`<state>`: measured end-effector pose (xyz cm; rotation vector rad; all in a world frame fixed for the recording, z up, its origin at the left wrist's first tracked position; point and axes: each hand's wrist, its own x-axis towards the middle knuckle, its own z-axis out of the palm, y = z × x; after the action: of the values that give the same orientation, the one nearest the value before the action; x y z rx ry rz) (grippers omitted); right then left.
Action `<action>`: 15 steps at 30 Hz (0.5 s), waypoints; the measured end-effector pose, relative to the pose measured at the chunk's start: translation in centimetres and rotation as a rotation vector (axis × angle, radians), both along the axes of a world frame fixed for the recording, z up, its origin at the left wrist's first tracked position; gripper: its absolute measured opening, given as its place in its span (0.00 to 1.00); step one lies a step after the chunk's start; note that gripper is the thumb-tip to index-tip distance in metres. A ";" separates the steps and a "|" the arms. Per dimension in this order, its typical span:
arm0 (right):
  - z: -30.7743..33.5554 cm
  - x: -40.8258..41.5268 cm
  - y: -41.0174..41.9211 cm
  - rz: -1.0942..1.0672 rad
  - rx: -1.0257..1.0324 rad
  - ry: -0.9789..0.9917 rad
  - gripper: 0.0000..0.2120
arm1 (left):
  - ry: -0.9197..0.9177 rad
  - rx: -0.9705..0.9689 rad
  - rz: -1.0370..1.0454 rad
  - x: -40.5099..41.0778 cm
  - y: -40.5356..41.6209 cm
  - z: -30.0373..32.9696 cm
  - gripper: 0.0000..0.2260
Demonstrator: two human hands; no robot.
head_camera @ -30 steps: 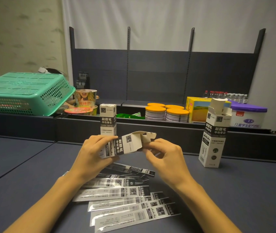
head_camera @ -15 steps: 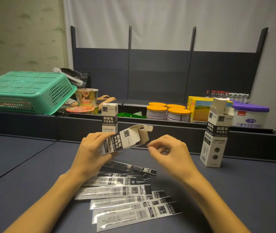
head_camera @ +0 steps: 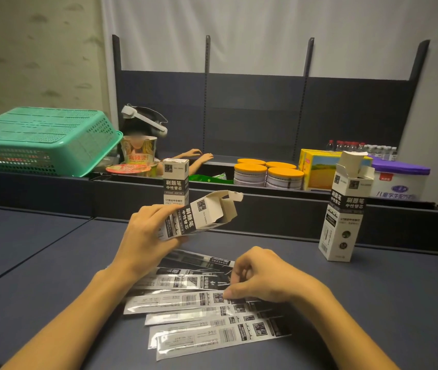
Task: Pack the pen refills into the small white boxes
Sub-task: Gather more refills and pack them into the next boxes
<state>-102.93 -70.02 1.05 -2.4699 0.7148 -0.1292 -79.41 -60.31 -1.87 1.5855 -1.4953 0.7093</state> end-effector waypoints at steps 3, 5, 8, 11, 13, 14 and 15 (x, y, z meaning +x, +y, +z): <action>0.1 0.0 0.1 -0.003 0.014 0.007 0.10 | 0.001 0.003 0.003 0.1 0.0 0.0 0.30; 0.1 0.0 0.1 -0.003 0.003 0.033 0.14 | 0.003 0.006 0.005 0.0 0.1 0.1 0.30; -0.1 -0.1 -0.1 0.013 0.020 0.083 0.17 | 0.005 0.007 0.005 0.0 0.1 0.1 0.30; 0.0 -0.2 -0.1 0.039 0.030 0.069 0.14 | 0.007 0.008 0.002 -0.1 0.1 0.1 0.30; 0.1 -0.4 -0.1 0.049 0.048 0.039 0.12 | 0.013 0.006 0.001 -0.2 0.2 0.2 0.29; 0.3 -0.5 -0.1 0.046 0.059 0.018 0.11 | 0.012 0.004 -0.002 -0.3 0.2 0.3 0.29; 0.4 -0.6 -0.2 0.040 0.072 -0.014 0.10 | 0.011 0.004 -0.006 -0.4 0.3 0.3 0.29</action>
<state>-103.51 -70.17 1.48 -2.4109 0.6527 -0.1033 -79.81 -60.05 -1.53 1.5847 -1.4935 0.6937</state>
